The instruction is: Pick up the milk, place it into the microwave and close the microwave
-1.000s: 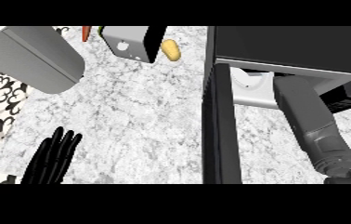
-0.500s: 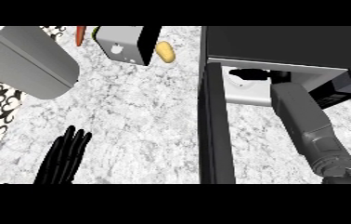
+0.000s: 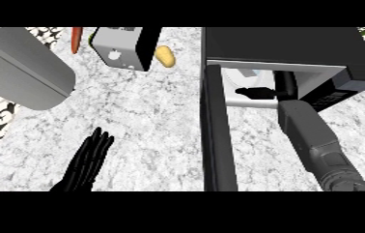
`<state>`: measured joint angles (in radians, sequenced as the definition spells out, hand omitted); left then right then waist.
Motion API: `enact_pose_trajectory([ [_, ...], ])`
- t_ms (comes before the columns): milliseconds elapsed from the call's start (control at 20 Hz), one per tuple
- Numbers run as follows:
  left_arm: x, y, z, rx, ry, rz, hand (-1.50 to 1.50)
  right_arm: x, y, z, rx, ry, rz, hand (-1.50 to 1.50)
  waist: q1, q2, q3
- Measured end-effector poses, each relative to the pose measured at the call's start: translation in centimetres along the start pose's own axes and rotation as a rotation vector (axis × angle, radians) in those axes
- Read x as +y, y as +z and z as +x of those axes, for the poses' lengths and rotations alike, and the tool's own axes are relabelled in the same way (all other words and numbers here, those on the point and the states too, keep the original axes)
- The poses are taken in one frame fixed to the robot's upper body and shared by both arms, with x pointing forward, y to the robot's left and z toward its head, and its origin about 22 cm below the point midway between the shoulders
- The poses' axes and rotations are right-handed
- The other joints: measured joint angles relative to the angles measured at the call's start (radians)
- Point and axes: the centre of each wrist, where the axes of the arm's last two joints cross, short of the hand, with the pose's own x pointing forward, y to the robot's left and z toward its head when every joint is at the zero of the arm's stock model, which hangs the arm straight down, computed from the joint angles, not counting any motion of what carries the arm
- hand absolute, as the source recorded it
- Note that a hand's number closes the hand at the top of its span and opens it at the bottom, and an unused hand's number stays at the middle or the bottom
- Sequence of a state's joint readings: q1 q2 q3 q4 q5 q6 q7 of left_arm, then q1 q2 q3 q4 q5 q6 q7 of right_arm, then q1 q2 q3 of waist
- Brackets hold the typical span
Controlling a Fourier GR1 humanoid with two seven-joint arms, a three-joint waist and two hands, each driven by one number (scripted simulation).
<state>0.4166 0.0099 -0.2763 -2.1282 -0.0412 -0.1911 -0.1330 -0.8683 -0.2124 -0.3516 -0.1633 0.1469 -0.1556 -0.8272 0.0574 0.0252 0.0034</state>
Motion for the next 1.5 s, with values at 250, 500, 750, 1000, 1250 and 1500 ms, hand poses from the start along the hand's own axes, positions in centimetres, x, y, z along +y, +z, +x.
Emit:
enact_pose_trajectory([
  [250, -0.5, -0.9, -1.0, 0.028, 0.01, -0.065, -1.5, 0.6, 1.0, -0.7, -0.012, -0.1, 0.043, -1.5, -0.016, -0.012, -0.003],
  [500, -1.2, -1.5, -2.3, 0.062, 0.002, -0.184, 1.5, 1.1, 3.0, -2.1, -0.035, -0.162, 0.067, -1.5, -0.033, -0.024, -0.005],
  [750, -2.0, -2.8, -3.4, 0.079, -0.032, -0.259, 1.5, 1.1, 5.2, -3.3, -0.058, -0.189, 0.103, -1.5, -0.049, -0.035, -0.006],
  [1000, -3.6, -4.1, -4.2, 0.111, -0.054, -0.284, 1.5, 0.1, 8.3, -4.7, -0.048, -0.195, 0.11, -1.5, -0.073, -0.04, -0.006],
  [1250, -4.9, -5.4, -6.5, 0.166, -0.108, -0.379, 1.5, -2.2, 11.2, -5.5, -0.042, -0.176, 0.13, -1.5, -0.095, -0.039, -0.006],
  [1500, -7.1, -6.1, -8.4, 0.211, -0.118, -0.476, 1.5, -5.6, 14.1, -5.2, -0.059, -0.163, 0.121, -1.5, -0.109, -0.038, -0.007],
])
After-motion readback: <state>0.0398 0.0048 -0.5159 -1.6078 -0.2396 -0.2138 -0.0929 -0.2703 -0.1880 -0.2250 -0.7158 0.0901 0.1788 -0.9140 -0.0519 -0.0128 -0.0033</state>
